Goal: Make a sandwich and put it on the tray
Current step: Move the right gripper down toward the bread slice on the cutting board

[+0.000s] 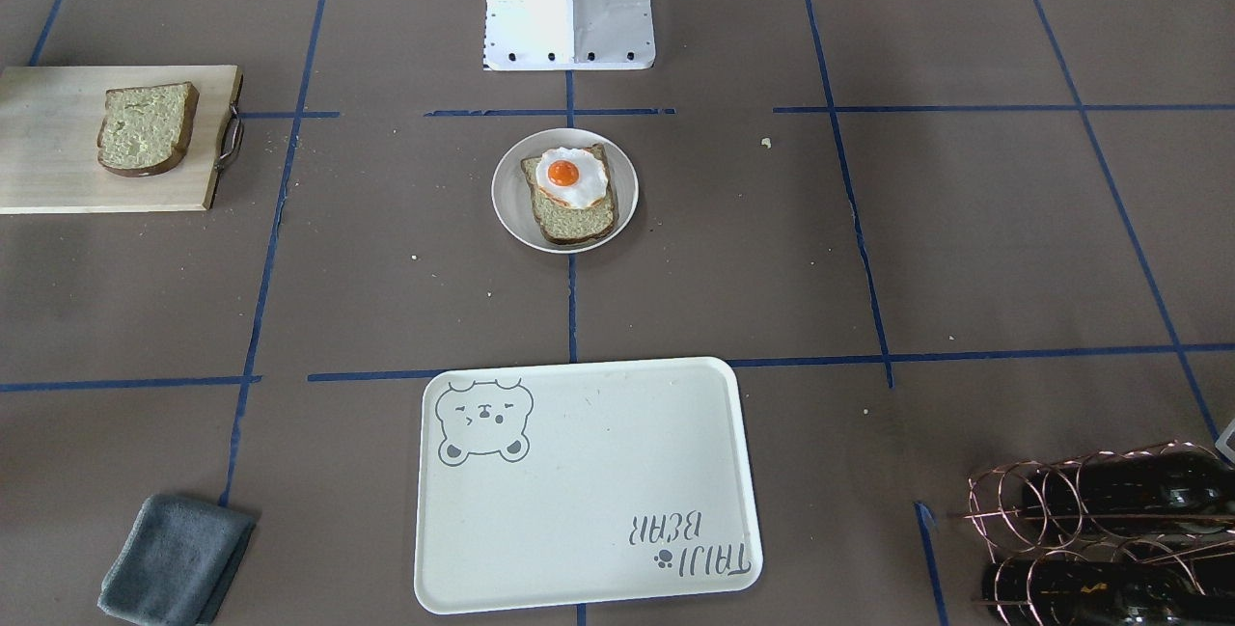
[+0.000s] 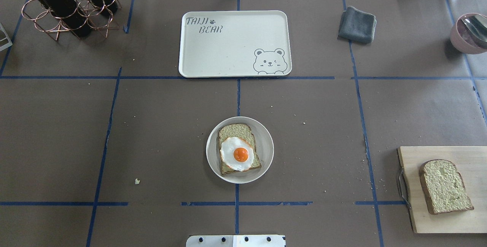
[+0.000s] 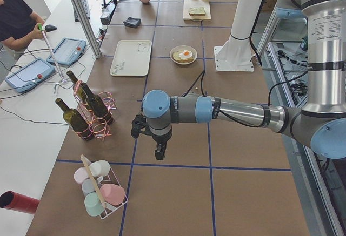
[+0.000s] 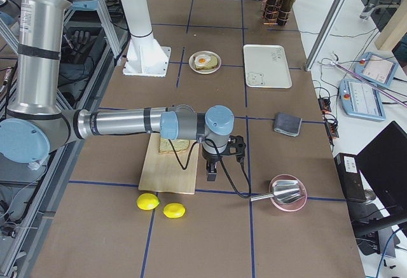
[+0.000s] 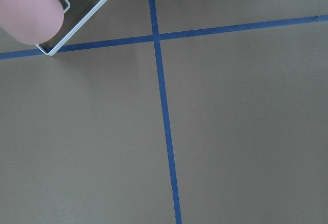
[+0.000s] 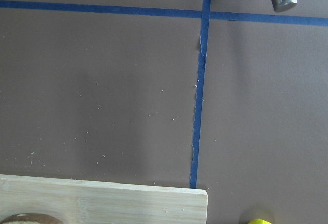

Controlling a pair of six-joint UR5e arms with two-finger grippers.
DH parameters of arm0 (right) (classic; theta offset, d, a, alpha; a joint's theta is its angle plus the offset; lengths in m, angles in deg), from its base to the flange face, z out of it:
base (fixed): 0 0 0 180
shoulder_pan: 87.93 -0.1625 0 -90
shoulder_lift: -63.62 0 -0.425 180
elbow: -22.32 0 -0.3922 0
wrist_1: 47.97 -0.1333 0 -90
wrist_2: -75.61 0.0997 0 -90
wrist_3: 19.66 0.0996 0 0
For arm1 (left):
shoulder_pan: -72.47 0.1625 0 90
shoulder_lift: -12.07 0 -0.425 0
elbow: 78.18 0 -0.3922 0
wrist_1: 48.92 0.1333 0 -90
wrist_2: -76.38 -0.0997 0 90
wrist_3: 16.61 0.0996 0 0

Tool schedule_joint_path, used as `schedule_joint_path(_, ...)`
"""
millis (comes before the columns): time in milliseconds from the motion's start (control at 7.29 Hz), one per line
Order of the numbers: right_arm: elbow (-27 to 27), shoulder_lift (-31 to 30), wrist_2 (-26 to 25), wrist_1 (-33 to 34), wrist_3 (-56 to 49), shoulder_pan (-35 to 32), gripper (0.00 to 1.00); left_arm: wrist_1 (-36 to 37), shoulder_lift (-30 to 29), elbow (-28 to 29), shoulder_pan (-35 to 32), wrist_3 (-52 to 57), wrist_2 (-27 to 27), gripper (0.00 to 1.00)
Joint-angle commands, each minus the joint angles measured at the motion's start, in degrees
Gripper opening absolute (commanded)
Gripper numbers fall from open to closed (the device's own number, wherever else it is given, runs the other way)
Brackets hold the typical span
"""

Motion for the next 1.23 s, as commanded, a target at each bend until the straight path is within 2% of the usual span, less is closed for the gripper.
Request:
schedule_joint_path(0, 0.2, -0.5, 0.3, -2.3, -0.3, 0.1, 1.00, -0.2, -0.2, -0.3, 0.1, 0.5, 0.0, 1.00)
schedule_joint_path(411, -0.2, -1.0, 5.0, -3.3, -0.2, 3.1, 1.00, -1.1, 0.1, 0.3, 0.2, 0.5, 0.3, 1.00)
schedule_joint_path(686, -0.2, -3.8, 5.3, -9.6, 0.4, 6.3, 1.00, -5.4, 0.0, -0.1, 0.3, 0.4, 2.2, 1.00)
schedule_joint_path(823, -0.4, -4.5, 5.4, -11.8, 7.8, 7.3, 1.00, -5.5, 0.0, -0.3, 0.3, 0.3, 3.2, 1.00)
schedule_joint_path(960, -1.5, -7.4, 5.7, -19.6, 16.4, 10.8, 0.99, -5.5, 0.0, -0.3, 0.3, 0.2, 3.4, 1.00)
schedule_joint_path(1097, -1.3, -11.5, 5.3, -31.3, 24.5, 14.8, 0.97, -5.5, 0.0, -0.3, 0.3, 0.0, 3.4, 1.00)
